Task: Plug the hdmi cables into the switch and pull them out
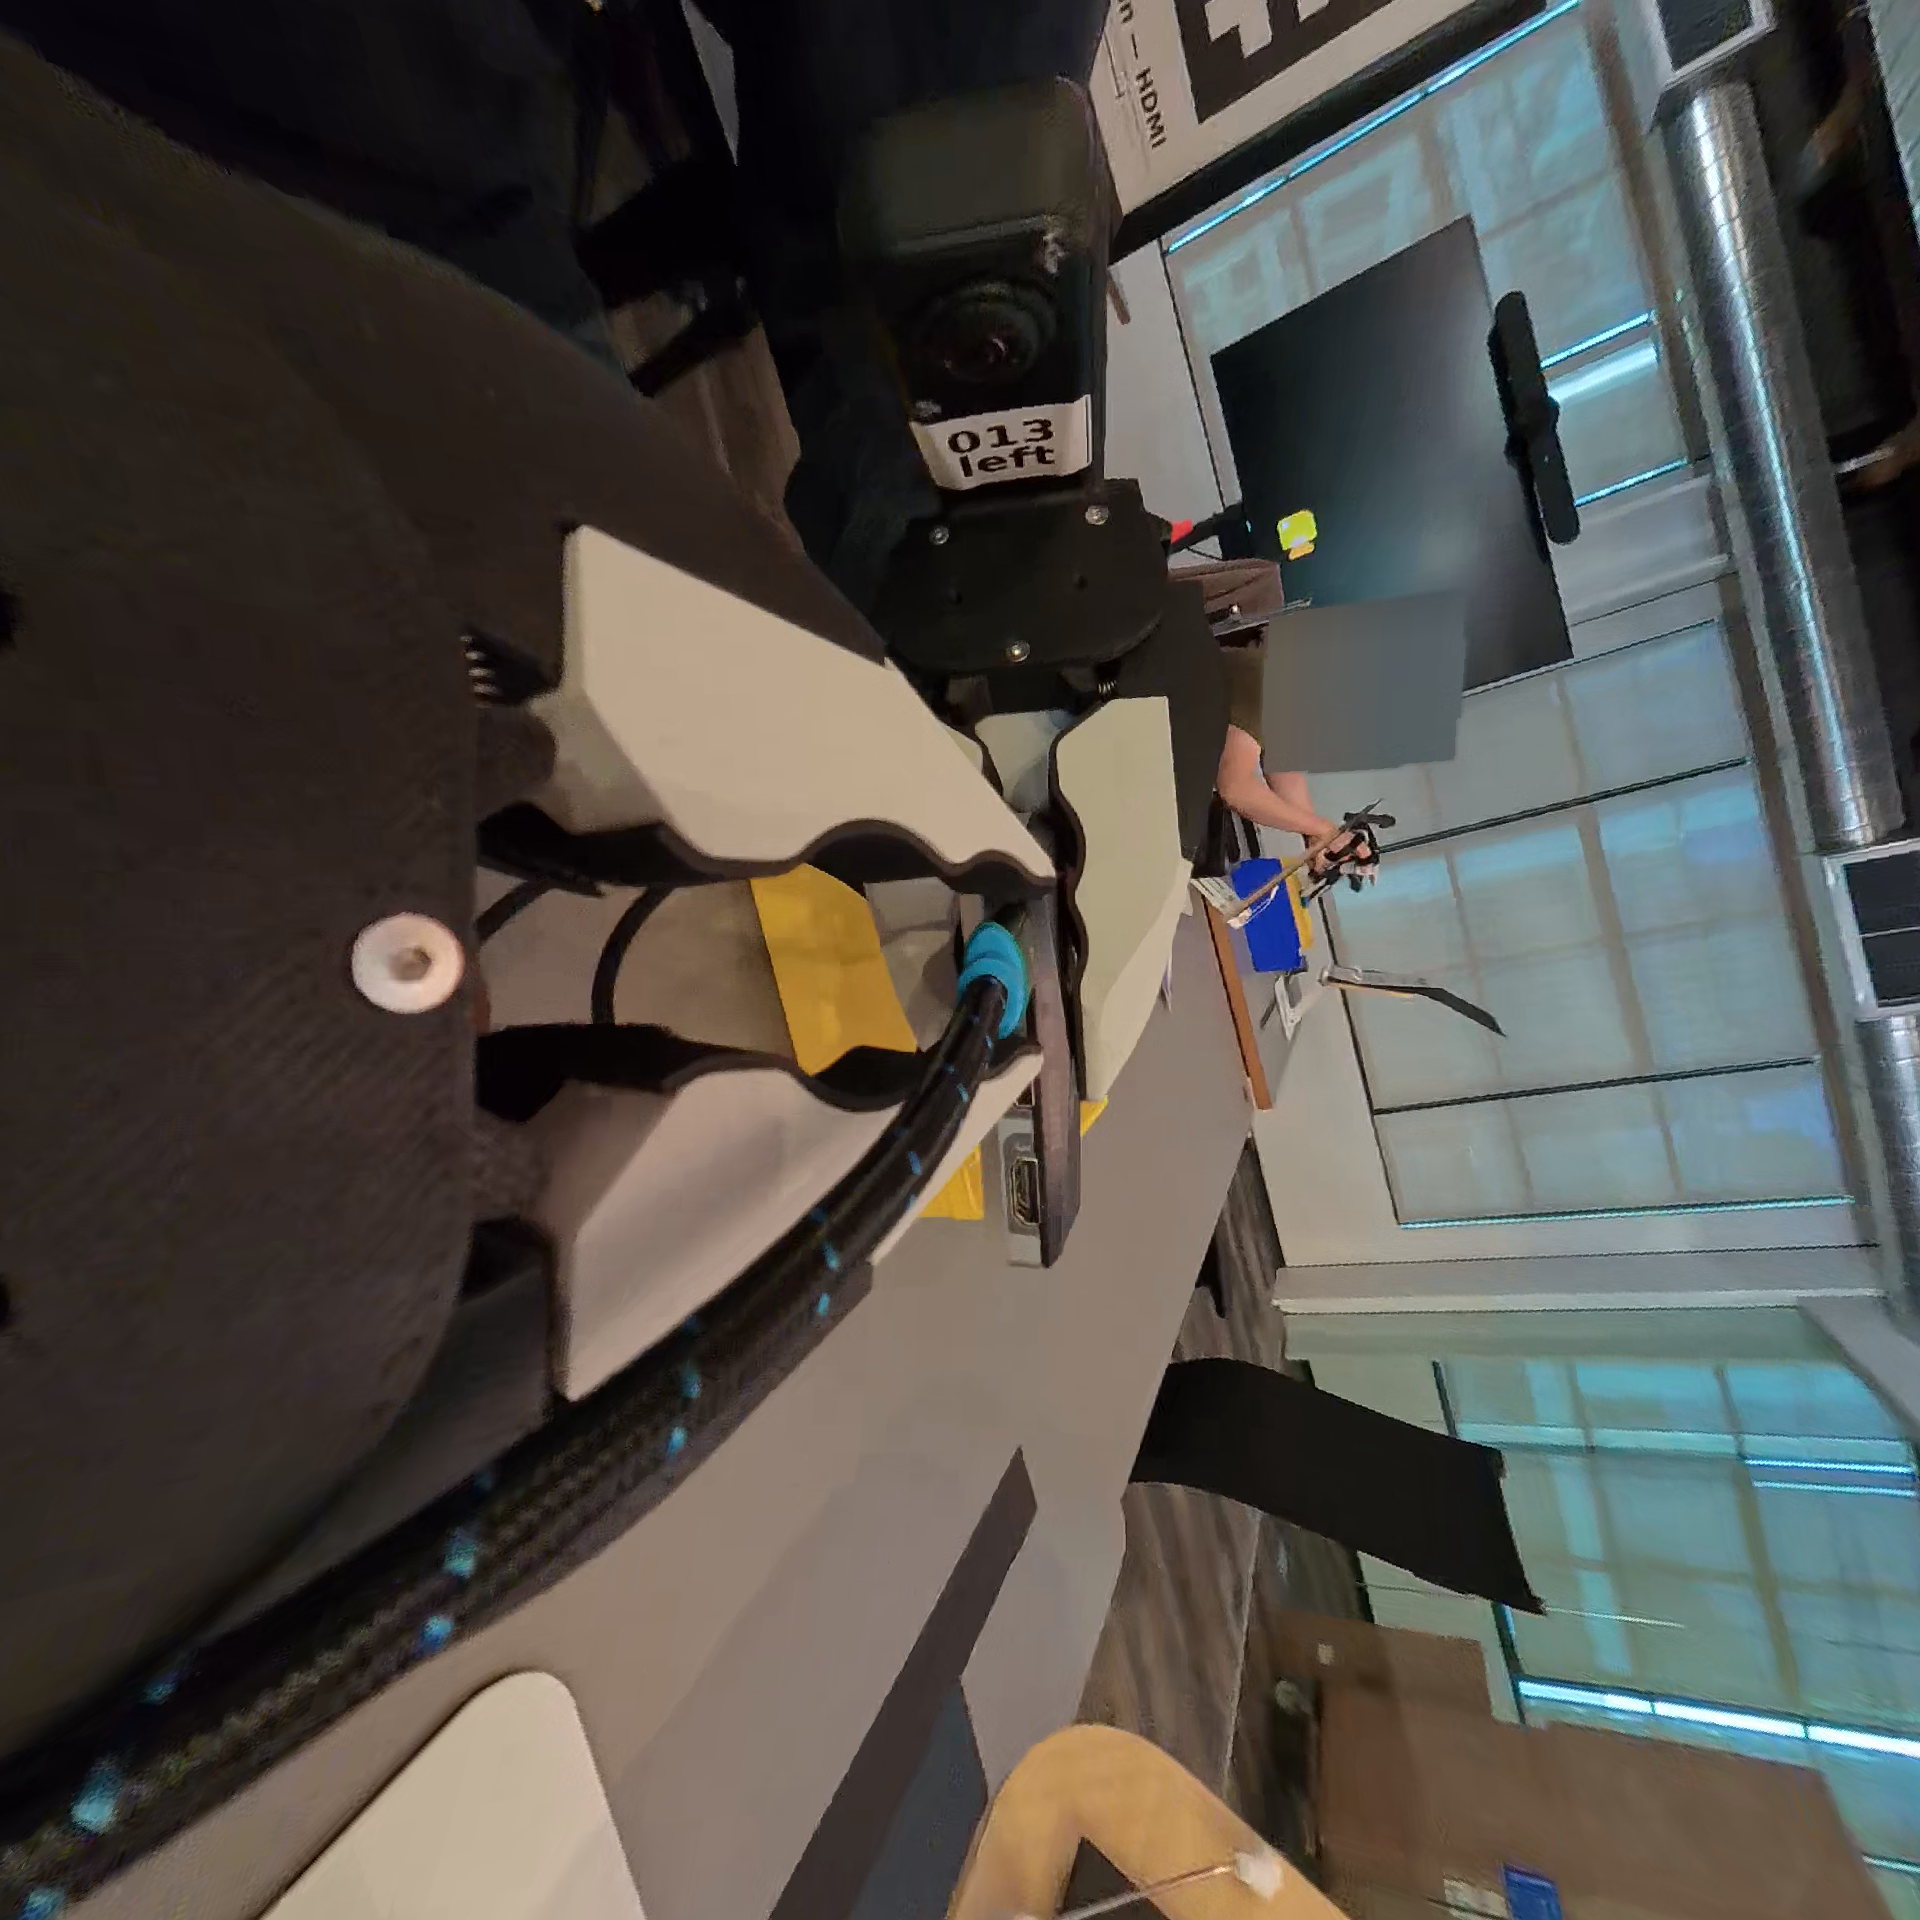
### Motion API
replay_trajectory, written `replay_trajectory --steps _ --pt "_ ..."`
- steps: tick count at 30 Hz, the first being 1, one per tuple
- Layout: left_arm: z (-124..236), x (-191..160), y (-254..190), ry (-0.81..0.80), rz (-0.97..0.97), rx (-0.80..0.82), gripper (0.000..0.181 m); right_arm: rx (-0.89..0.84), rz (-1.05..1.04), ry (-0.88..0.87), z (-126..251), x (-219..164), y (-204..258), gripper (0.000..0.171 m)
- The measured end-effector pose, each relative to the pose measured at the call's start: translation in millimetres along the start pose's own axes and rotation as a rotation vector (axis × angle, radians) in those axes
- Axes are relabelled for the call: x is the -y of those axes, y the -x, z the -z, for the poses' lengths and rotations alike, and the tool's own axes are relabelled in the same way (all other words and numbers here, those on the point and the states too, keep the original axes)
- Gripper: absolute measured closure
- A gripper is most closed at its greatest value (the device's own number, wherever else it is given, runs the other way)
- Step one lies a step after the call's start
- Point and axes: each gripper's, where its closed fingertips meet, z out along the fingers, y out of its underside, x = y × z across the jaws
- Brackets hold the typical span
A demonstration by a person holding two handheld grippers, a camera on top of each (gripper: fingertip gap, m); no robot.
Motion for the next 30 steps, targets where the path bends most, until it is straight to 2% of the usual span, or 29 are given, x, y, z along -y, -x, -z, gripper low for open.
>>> replay_trajectory --steps 1,4,5,6,8,9,10,12,14,15,16,19,22,26,28,30 --pt "-0.3 -0.6 0.4 -0.002 0.01 -0.002 0.16 0.0 -0.007 0.021 -0.4 -1.8 2.8 0.143" --pt "-1.9 -8.4 8.9 0.009 0.065 -0.002 0.16 -0.016 0.045 0.185 -1.9 -24.3 13.5 0.1" --pt "-2.4 -12.4 13.1 0.02 0.074 0.005 0.16 -0.024 0.128 0.243 -0.6 -32.7 18.9 0.097" --pt "-2.8 -16.4 16.4 0.031 0.088 0.005 0.16 -0.026 0.23 0.308 2.1 -41.0 25.6 0.102" --pt "-3.7 -24.4 20.4 0.045 0.153 -0.014 0.16 -0.001 0.373 0.446 11.2 -54.3 42.3 0.097" --pt "-4.2 -29.3 22.8 0.052 0.179 -0.017 0.16 0.058 0.411 0.518 17.9 -60.1 58.0 0.101" --pt "-4.5 -34.2 25.3 0.057 0.2 -0.017 0.16 0.106 0.455 0.569 25.2 -60.7 73.1 0.114" --pt "-4.2 -40.9 29.5 0.044 0.239 -0.022 0.16 0.168 0.535 0.531 36.5 -35.8 102.1 0.115" --pt "-3.1 -44.6 32.2 0.028 0.217 -0.018 0.16 0.176 0.543 0.389 46.4 12.6 117.1 0.118" --pt "-2.6 -46.1 33.9 0.032 0.188 -0.006 0.16 0.14 0.533 0.325 51.7 37.4 112.3 0.12" --pt "-2.0 -45.1 33.9 0.022 0.176 -0.01 0.16 0.095 0.522 0.289 56.8 56.5 101.6 0.112" --pt "0.0 -38.5 32.3 -0.022 0.132 -0.025 0.16 -0.058 0.54 0.3 62.5 79.5 50.1 0.097" --pt "0.9 -32.7 30.3 -0.04 0.11 -0.039 0.16 -0.034 0.461 0.358 46.1 63.1 23.1 0.089" --pt "1.0 -26.2 26.1 -0.061 0.072 -0.051 0.16 0.034 0.349 0.446 12.3 18.4 9.5 0.105" --pt "-0.1 -24.9 24.3 -0.061 0.059 -0.053 0.16 0.075 0.292 0.429 -1.4 6.0 10.3 0.112" --pt "-0.6 -24.0 21.0 -0.068 0.052 -0.053 0.16 0.074 0.237 0.365 -9.6 6.8 6.5 0.127"
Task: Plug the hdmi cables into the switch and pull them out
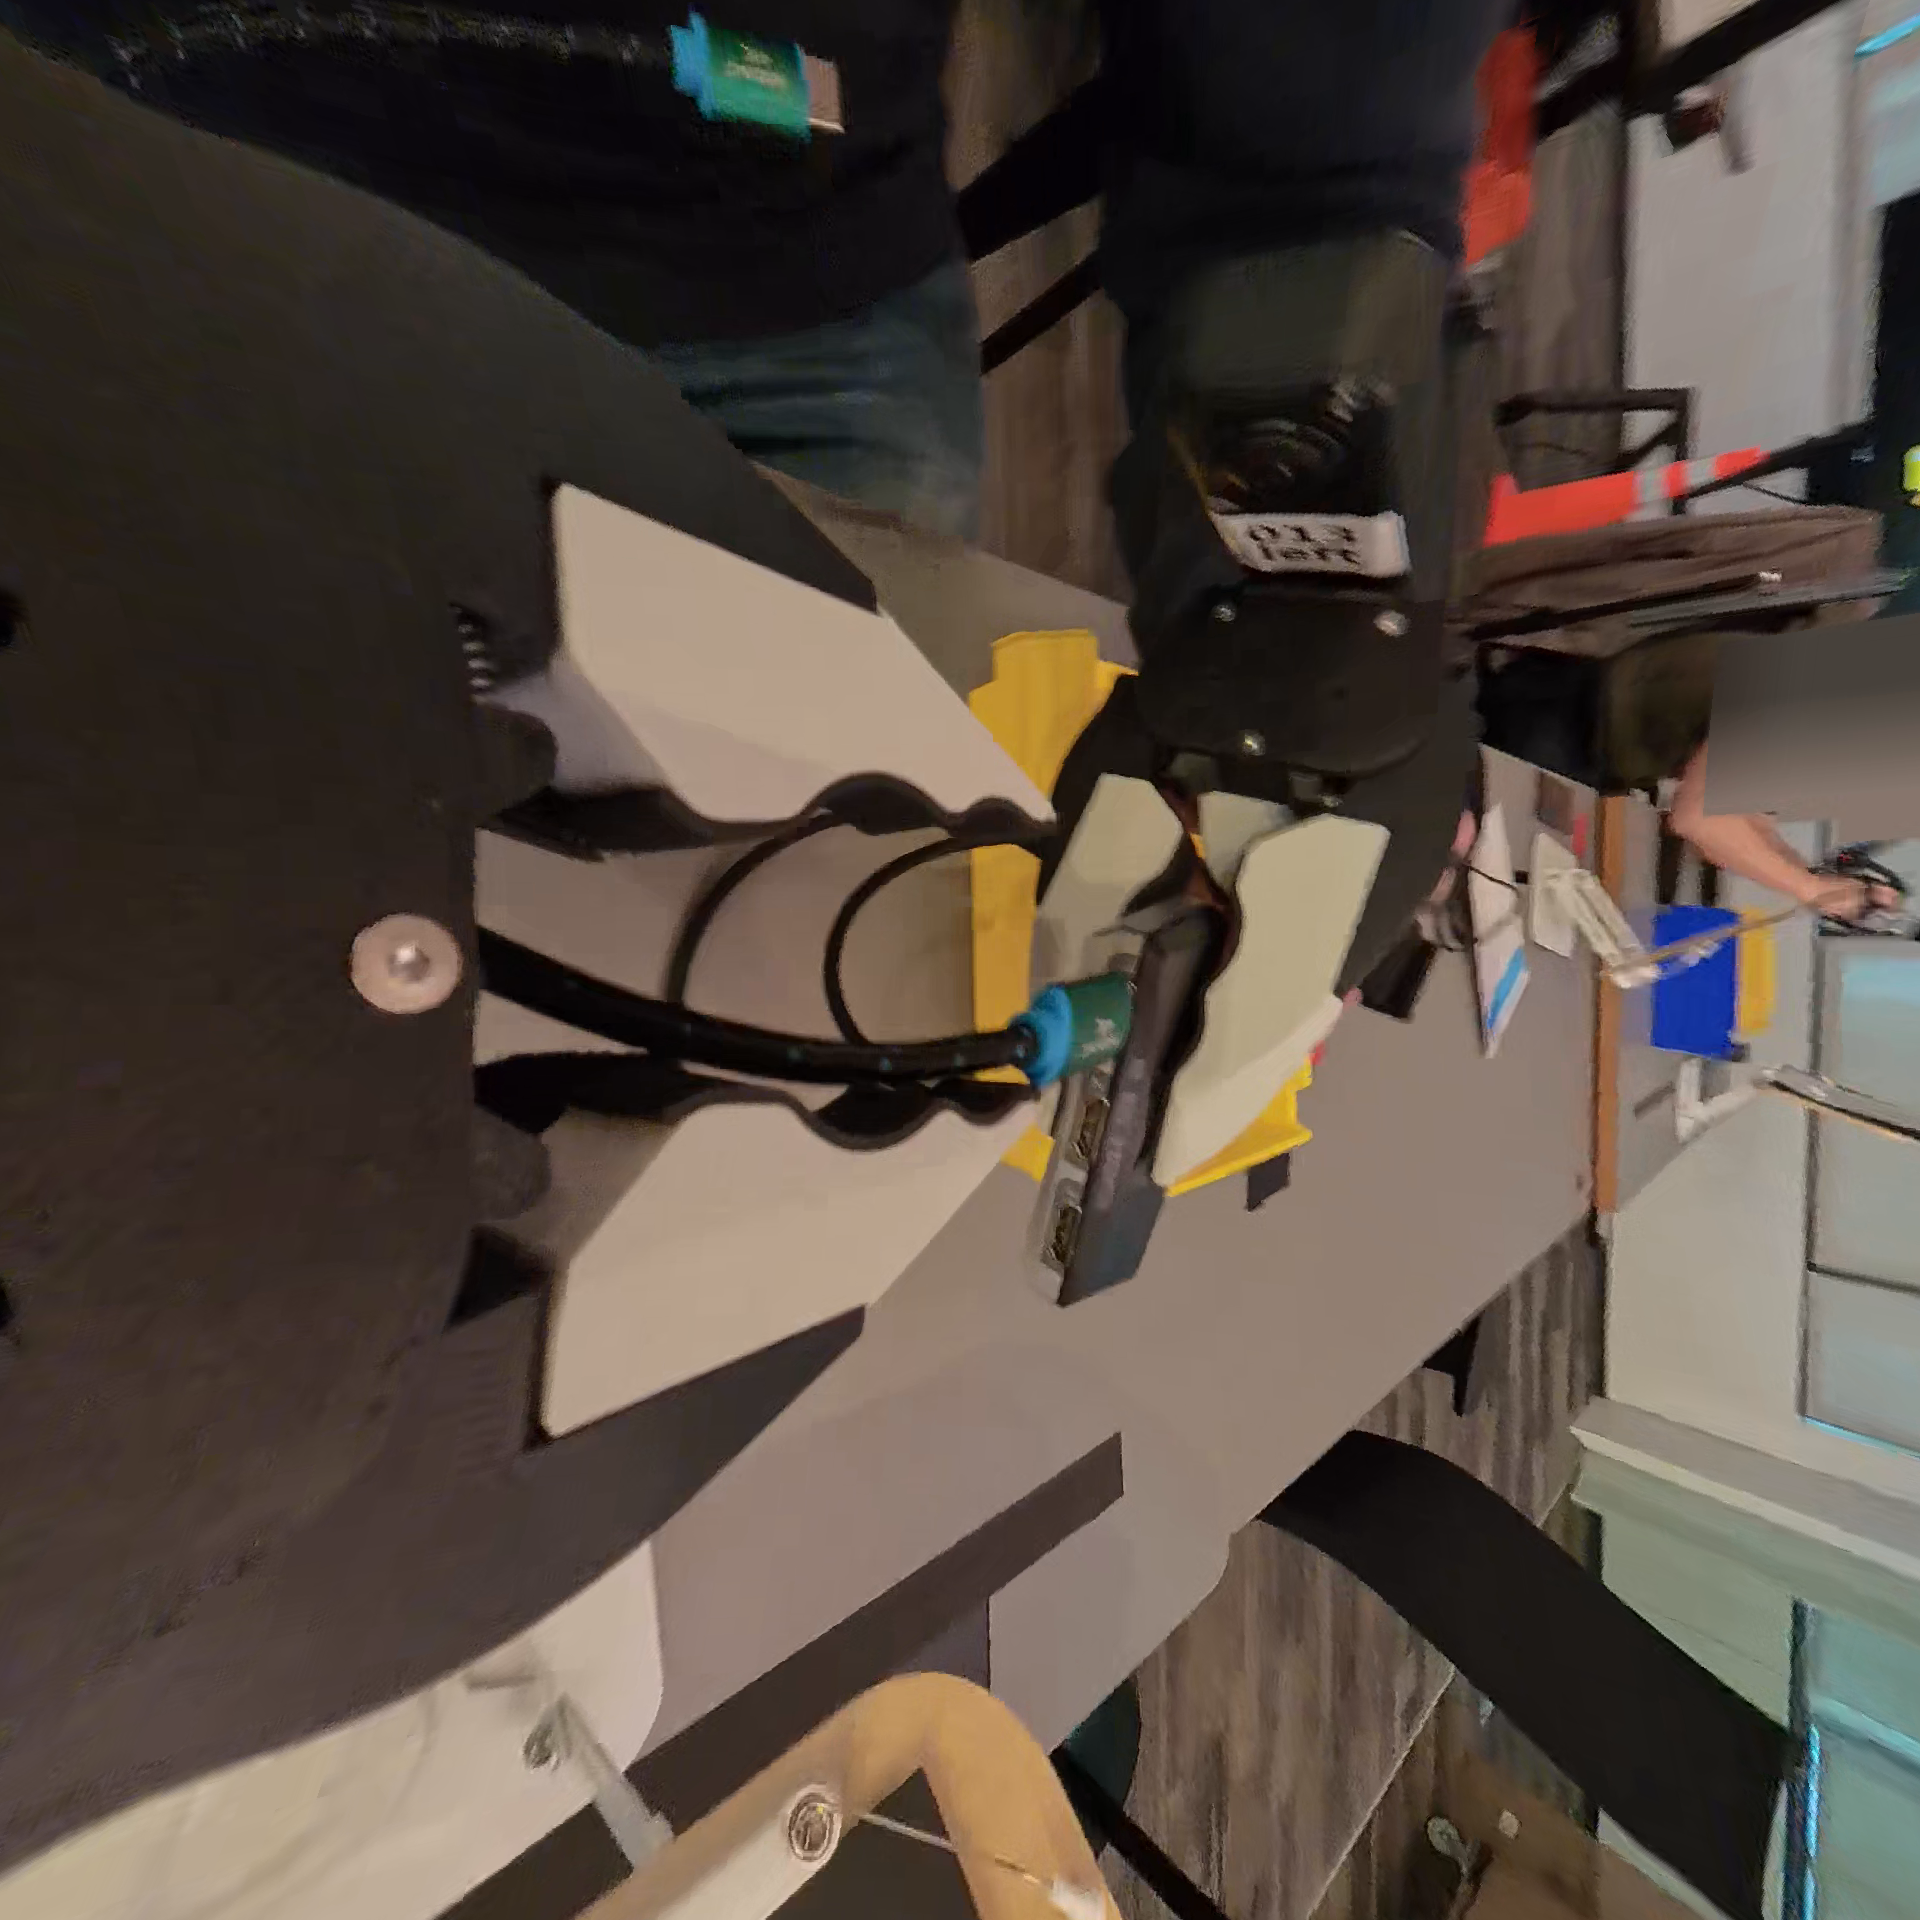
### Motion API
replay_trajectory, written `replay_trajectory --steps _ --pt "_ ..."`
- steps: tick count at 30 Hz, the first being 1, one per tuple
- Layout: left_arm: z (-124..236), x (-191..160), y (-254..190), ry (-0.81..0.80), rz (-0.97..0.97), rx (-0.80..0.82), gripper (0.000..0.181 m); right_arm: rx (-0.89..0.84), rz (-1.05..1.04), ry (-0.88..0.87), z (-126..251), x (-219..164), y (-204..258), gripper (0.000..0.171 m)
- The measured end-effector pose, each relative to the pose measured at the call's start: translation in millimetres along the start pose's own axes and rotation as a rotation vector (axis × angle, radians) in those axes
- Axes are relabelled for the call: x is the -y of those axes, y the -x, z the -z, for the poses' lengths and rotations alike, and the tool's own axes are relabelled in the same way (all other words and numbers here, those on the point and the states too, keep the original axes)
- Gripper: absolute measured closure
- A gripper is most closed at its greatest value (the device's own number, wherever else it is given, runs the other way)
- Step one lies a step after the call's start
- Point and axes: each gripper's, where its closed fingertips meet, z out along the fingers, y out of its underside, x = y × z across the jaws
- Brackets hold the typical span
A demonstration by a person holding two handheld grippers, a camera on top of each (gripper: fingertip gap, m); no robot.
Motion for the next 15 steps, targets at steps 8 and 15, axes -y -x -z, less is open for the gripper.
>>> replay_trajectory --steps 8,15 --pt "-2.3 0.9 -7.8 0.0 0.003 0.008 0.16 0.053 -0.178 -0.113 -13.2 -6.3 -6.6 0.143" --pt "-2.3 -2.2 -12.6 0.027 0.035 0.036 0.16 0.023 -0.244 -0.216 -15.2 -9.0 -10.9 0.152"
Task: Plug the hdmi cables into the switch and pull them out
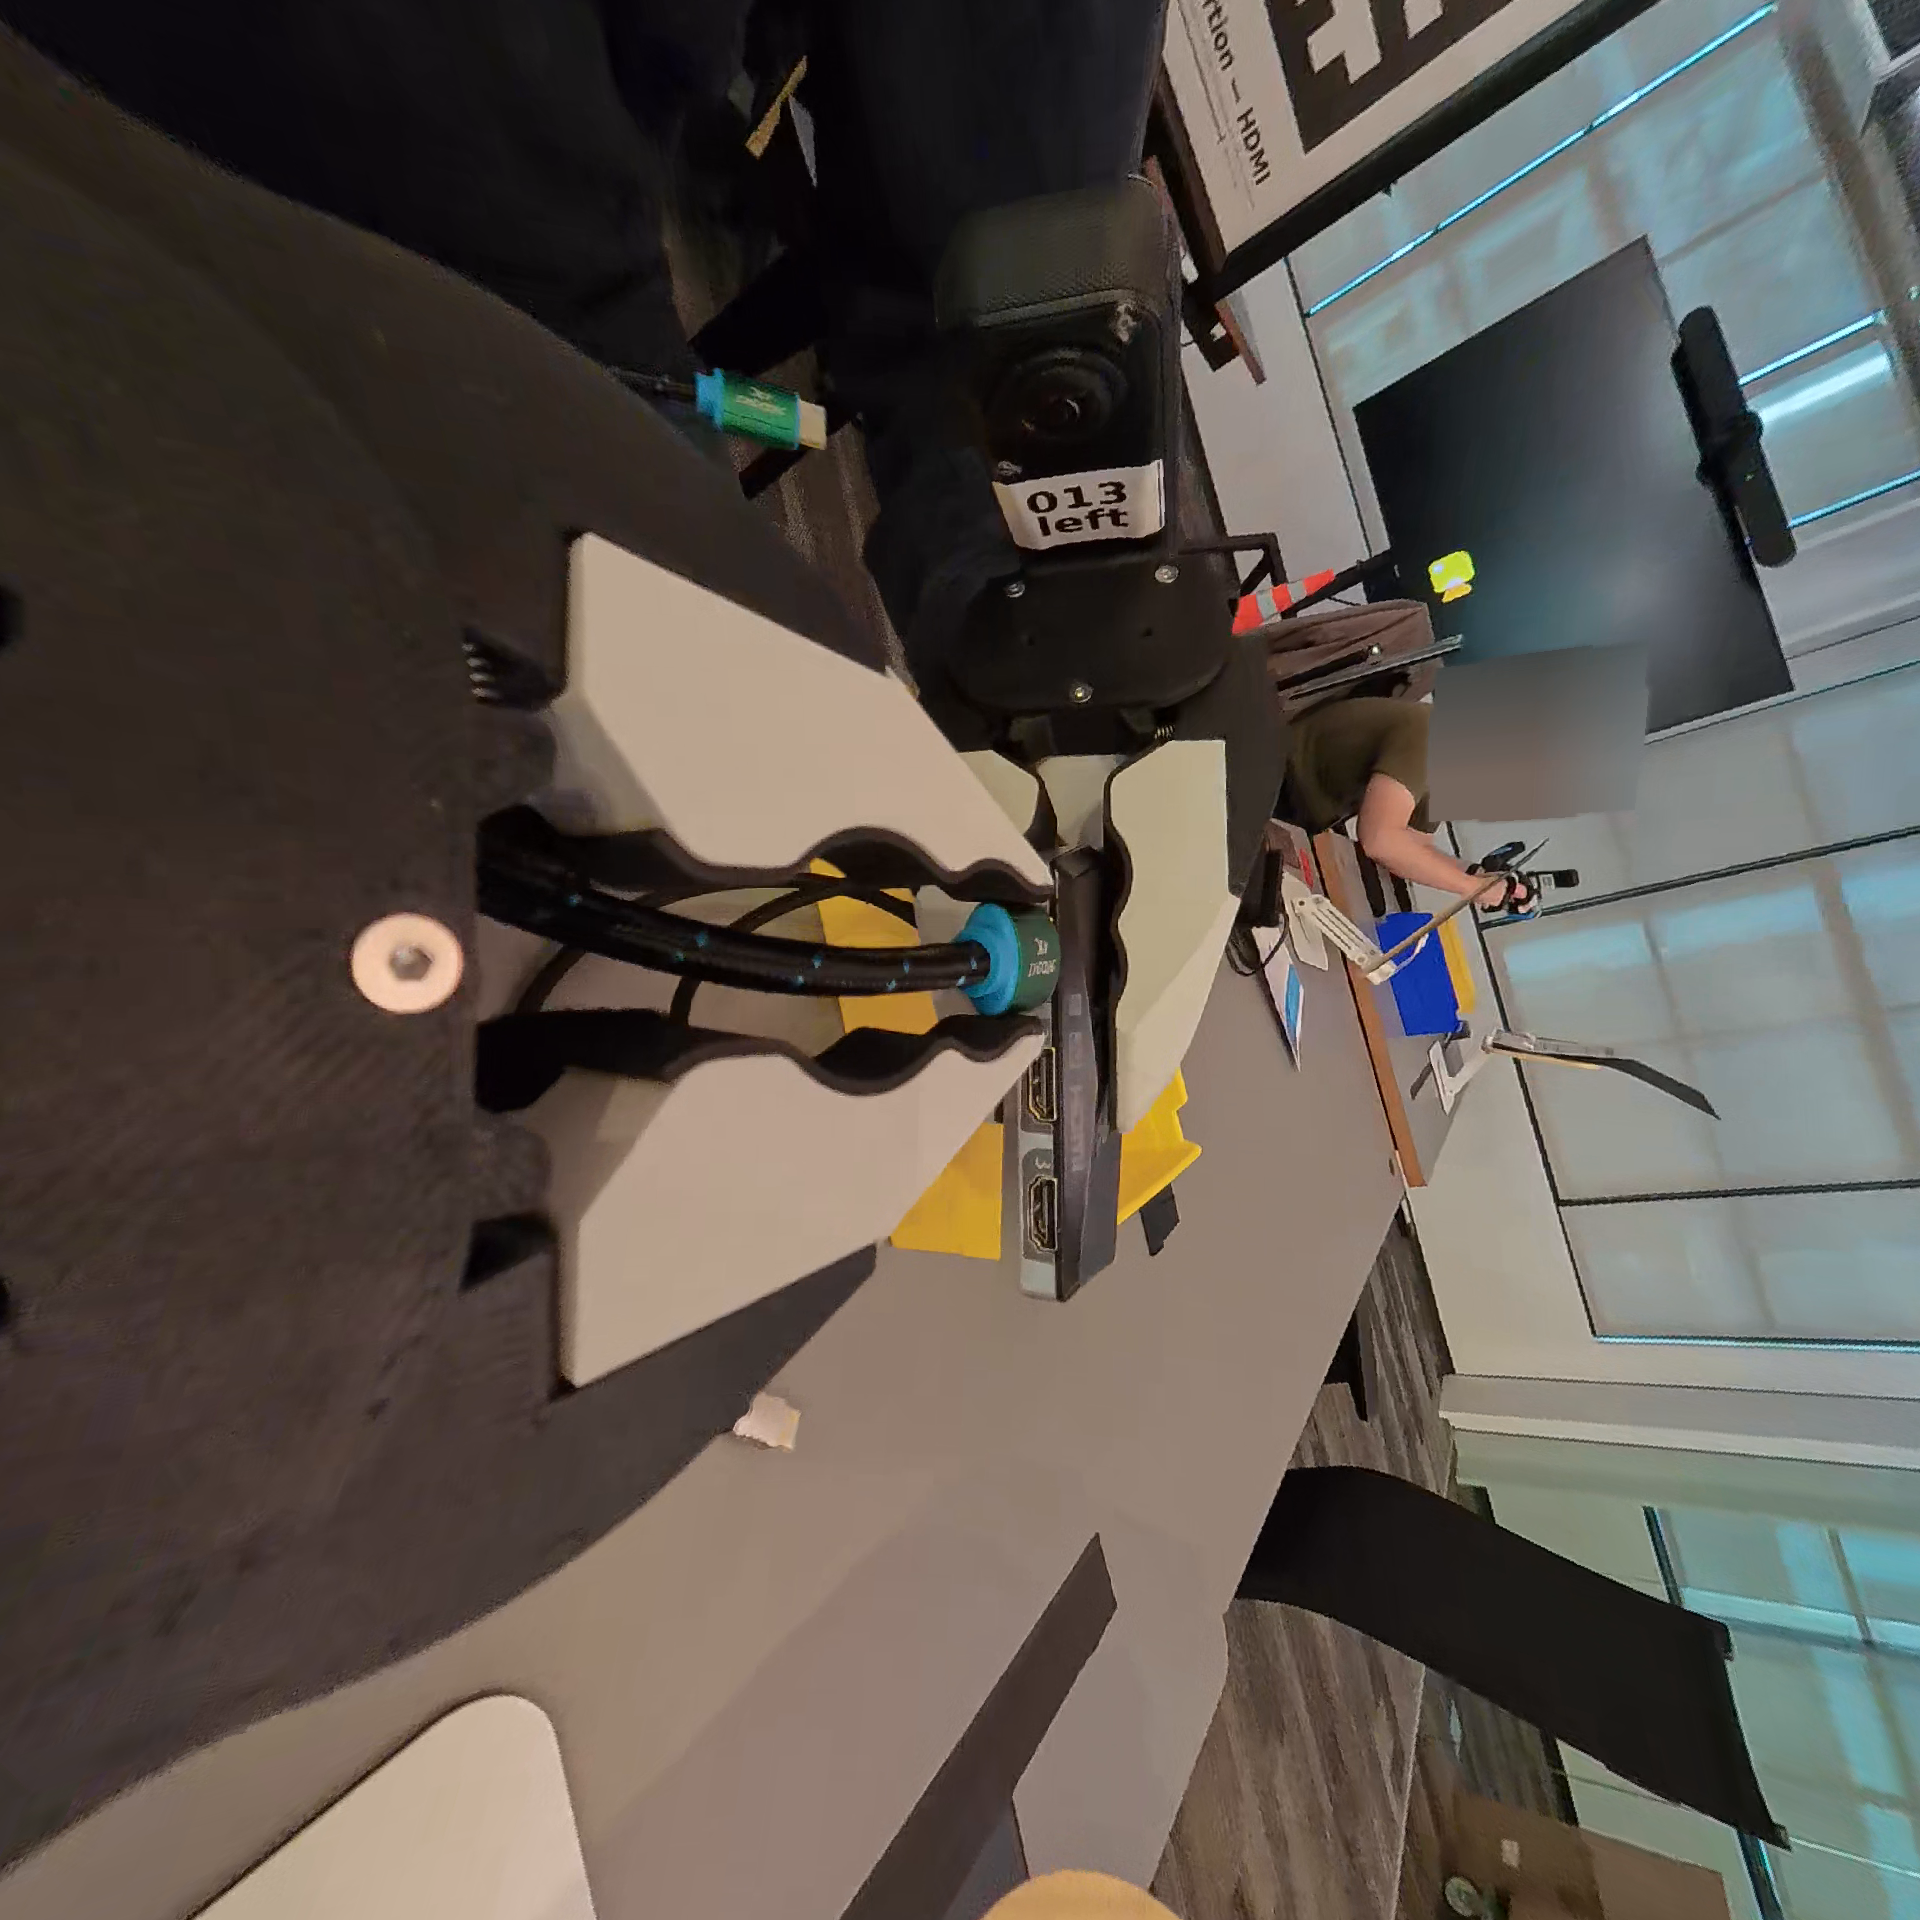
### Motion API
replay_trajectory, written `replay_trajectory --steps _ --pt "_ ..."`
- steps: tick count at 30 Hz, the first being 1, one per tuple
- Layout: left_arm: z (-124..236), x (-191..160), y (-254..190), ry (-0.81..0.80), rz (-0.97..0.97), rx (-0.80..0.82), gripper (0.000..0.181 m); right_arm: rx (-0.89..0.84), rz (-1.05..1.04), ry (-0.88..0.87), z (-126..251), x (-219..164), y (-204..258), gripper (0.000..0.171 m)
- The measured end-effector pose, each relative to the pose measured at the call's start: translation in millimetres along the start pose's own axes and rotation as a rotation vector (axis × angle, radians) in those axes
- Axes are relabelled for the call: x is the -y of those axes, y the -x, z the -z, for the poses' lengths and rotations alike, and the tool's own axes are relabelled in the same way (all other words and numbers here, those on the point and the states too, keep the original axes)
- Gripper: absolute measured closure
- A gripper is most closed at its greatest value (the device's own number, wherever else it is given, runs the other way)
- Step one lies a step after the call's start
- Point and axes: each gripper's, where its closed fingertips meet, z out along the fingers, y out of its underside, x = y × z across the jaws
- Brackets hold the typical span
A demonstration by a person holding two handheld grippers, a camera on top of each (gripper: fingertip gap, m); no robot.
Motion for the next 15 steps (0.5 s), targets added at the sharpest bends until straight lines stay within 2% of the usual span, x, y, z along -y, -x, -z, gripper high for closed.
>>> replay_trajectory --steps 4,6,9,15 --pt "0.3 -0.1 -1.8 0.009 0.007 0.009 0.16 0.026 -0.007 -0.016 -0.7 -2.3 1.9 0.15" --pt "-0.7 -0.1 -1.5 0.008 0.009 0.009 0.16 0.027 0.002 -0.005 -3.4 -5.8 3.2 0.144" --pt "-1.8 0.6 -1.4 0.012 0.009 0.008 0.16 -0.015 0.014 -0.024 -0.8 -2.6 -2.1 0.152" --pt "-2.5 4.2 -1.9 -0.002 0.013 0.007 0.16 -0.015 0.02 -0.03 1.9 -2.6 -0.7 0.152"
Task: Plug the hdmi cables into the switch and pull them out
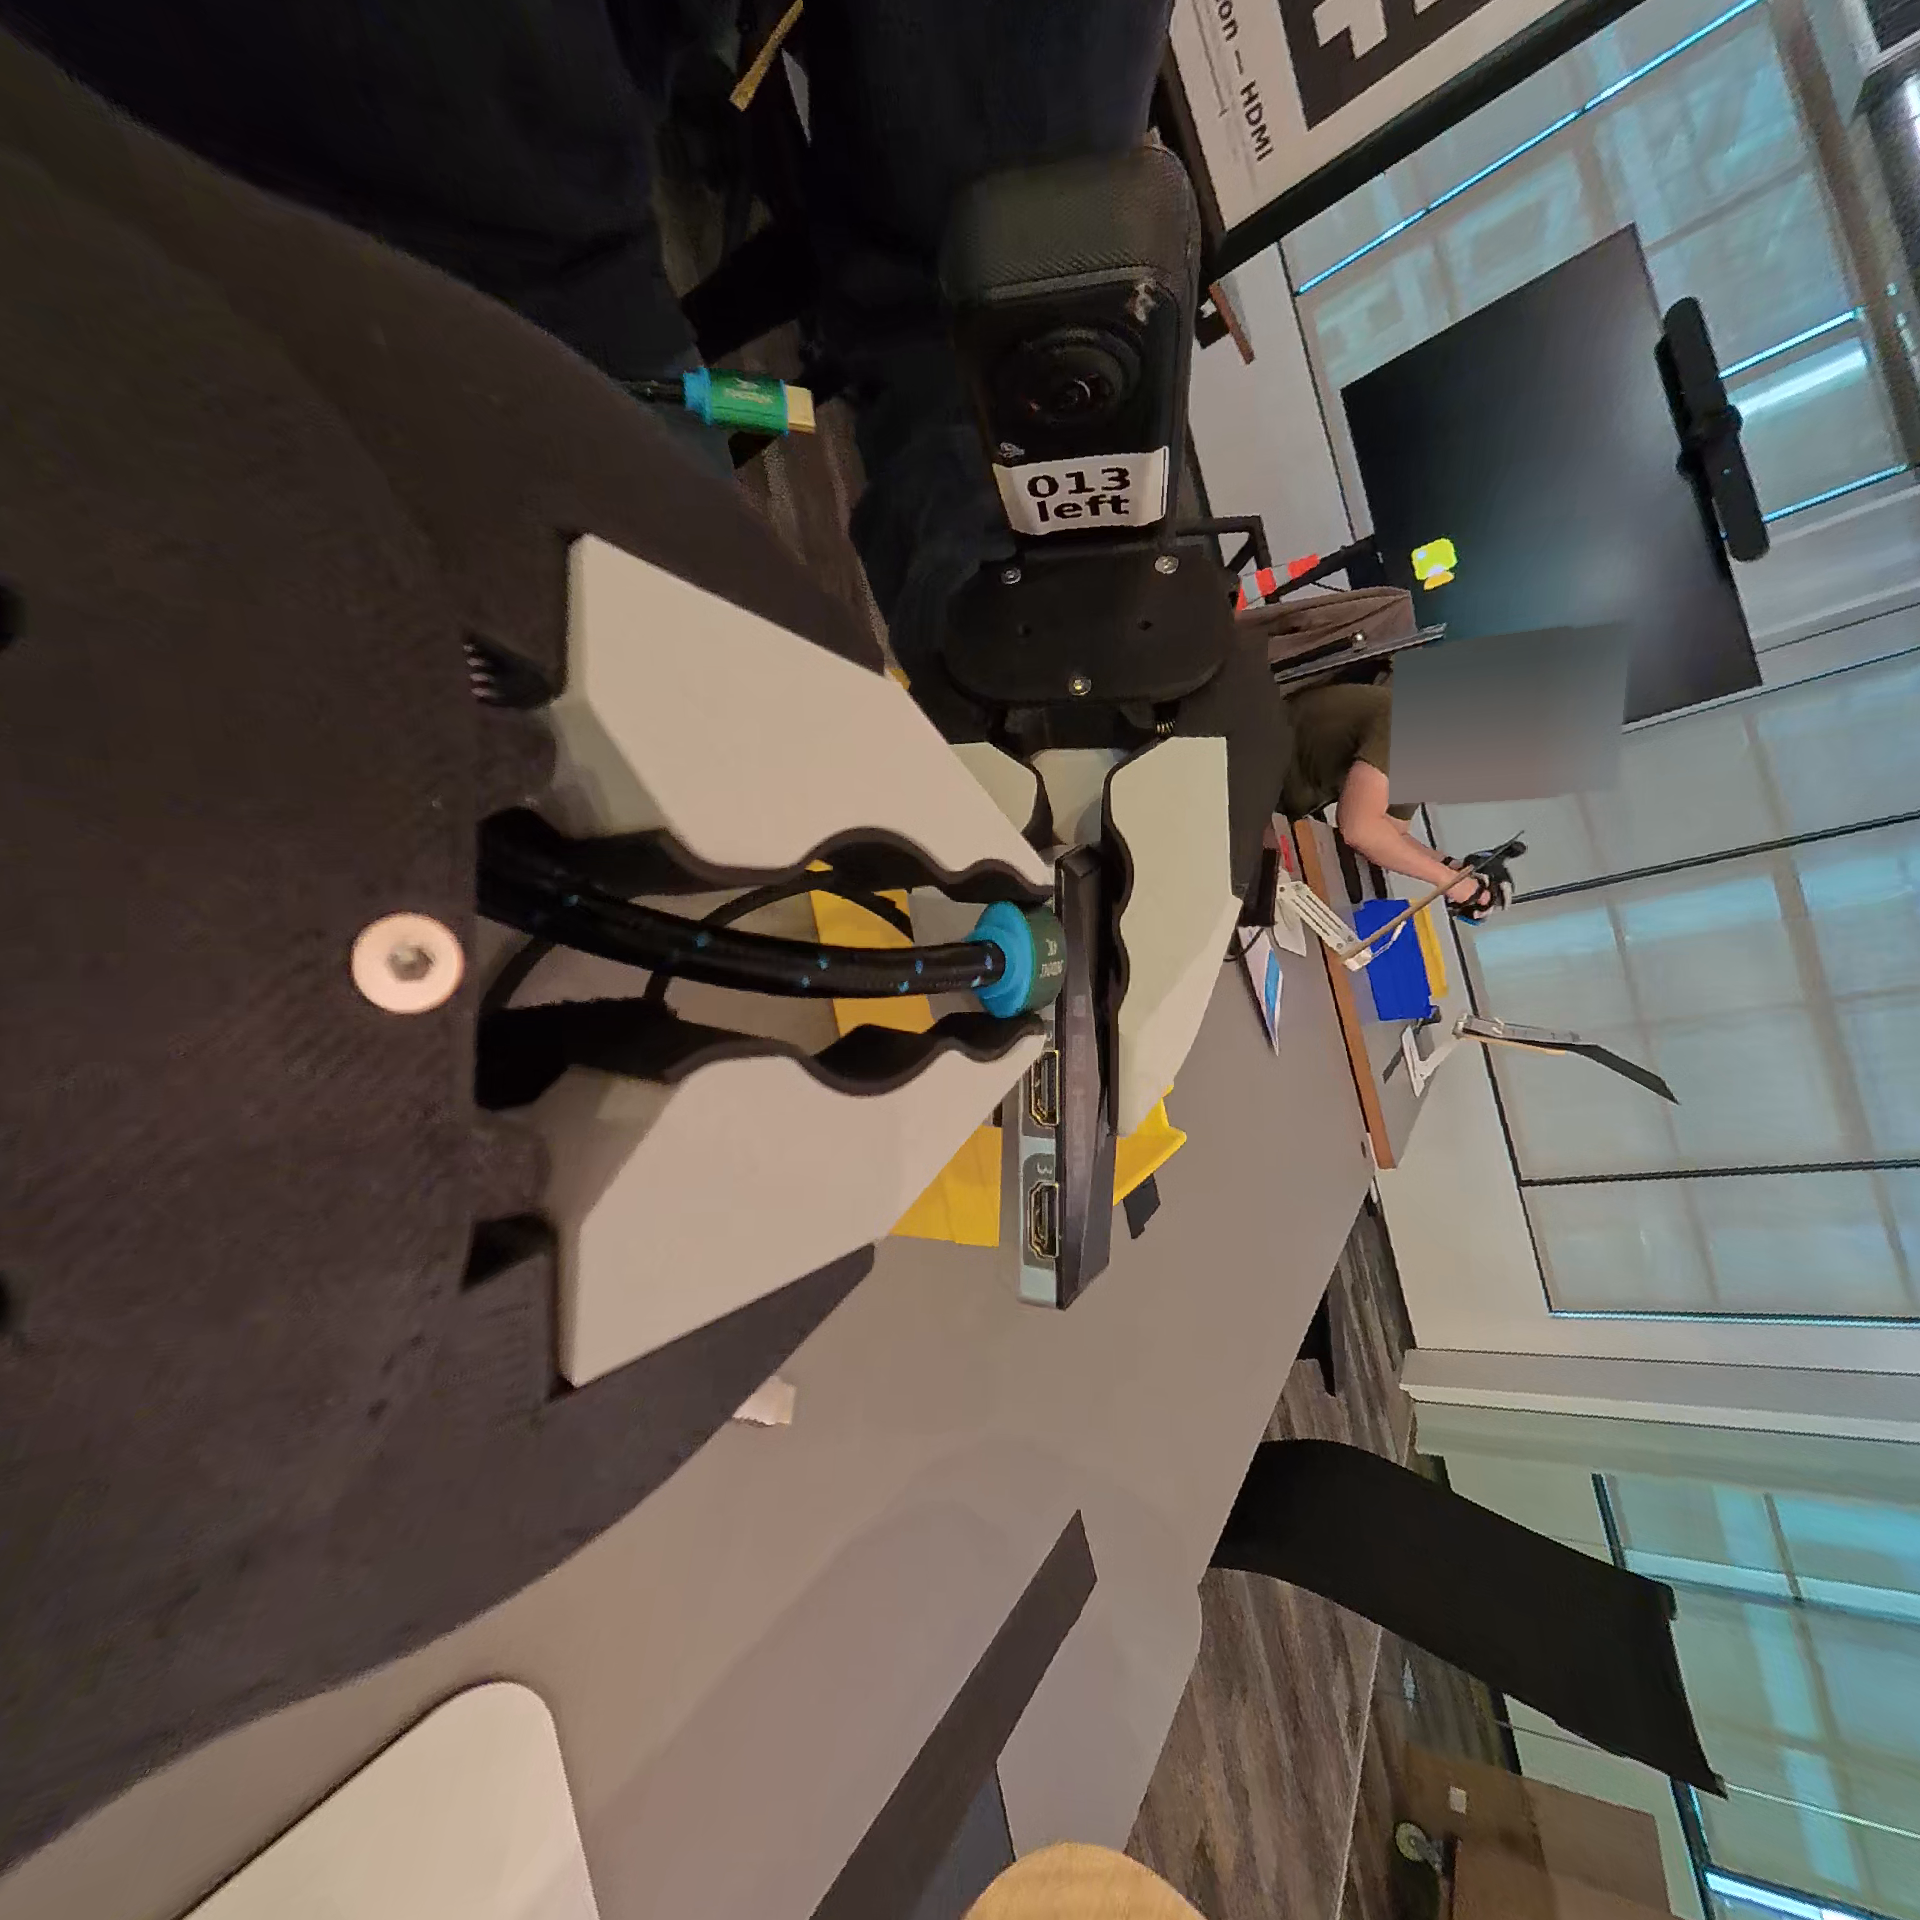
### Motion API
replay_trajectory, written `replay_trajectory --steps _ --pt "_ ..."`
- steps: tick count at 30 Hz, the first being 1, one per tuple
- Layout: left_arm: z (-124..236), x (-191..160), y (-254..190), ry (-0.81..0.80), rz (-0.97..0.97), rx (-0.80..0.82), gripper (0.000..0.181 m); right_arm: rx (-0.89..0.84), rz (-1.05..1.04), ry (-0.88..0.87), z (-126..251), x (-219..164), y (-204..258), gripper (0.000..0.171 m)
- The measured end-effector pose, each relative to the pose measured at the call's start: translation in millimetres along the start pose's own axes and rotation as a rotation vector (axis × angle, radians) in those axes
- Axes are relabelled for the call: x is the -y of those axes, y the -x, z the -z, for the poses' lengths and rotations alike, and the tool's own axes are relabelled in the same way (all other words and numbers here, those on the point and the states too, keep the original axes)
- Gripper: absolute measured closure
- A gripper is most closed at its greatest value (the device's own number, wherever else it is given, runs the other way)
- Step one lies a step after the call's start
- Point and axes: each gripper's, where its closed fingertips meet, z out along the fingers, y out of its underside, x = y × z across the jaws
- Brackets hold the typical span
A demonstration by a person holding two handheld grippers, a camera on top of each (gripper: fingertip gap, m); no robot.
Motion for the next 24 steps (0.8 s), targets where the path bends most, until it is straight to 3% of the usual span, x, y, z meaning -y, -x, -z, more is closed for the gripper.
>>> replay_trajectory --steps 5,7,16,24 --pt "-4.4 -0.7 -3.2 0.013 0.006 -0.023 0.155 -0.039 0.016 0.001 0.0 -3.3 -3.5 0.152" --pt "-4.7 3.7 -4.2 0.02 -0.004 -0.04 0.133 -0.054 0.037 0.016 -2.3 -6.4 -2.2 0.152" --pt "-10.5 0.3 -3.6 0.106 -0.117 -0.021 0.156 -0.09 0.042 -0.001 -2.7 -3.9 -0.5 0.152" --pt "-12.6 2.4 -0.2 0.091 -0.112 0.032 0.159 -0.149 0.056 -0.023 -1.5 -2.1 -1.3 0.152"
